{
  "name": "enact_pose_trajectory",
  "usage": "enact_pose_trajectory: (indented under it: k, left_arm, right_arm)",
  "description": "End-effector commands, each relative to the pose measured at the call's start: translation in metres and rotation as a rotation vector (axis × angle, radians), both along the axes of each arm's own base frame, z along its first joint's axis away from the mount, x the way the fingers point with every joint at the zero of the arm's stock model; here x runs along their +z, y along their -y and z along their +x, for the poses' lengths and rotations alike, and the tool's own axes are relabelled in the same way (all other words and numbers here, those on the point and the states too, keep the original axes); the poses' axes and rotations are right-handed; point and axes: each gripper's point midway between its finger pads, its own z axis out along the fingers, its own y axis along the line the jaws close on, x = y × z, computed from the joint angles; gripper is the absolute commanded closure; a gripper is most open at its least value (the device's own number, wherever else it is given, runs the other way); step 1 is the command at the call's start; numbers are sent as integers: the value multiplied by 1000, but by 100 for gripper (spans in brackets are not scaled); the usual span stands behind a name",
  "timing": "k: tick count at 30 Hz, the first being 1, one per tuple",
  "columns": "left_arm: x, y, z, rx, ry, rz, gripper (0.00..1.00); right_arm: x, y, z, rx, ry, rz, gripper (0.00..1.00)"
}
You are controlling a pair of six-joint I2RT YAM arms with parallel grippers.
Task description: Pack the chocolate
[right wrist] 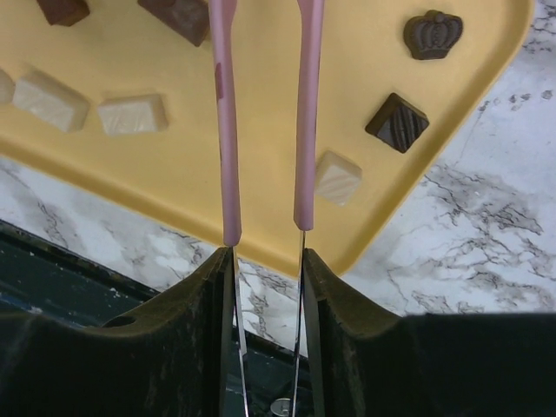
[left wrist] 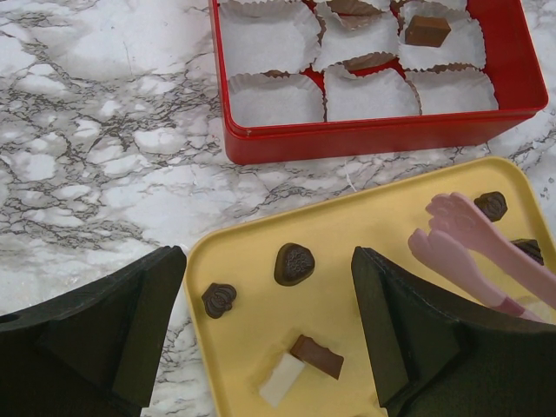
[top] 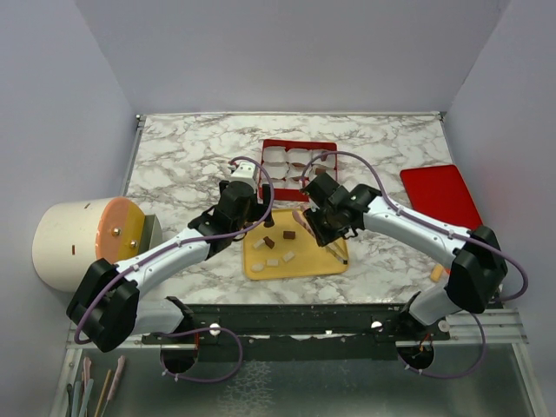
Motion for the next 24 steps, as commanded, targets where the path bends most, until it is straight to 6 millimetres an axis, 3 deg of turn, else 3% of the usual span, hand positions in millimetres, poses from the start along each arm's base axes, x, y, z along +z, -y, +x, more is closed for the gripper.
enact_pose_trajectory:
  k: [1, 12, 24]
  left_arm:
    - [0, 1, 1, -5, 9, 11, 13]
    - [0, 1, 1, -1, 6, 8, 13]
    - [0, 0, 0, 2, 6, 10, 13]
  right_arm:
    - [4, -13, -14, 85, -16, 46, 60]
    - [9, -12, -32, 159, -28, 27, 58]
    - [-2, -15, -40, 187, -71, 28, 55]
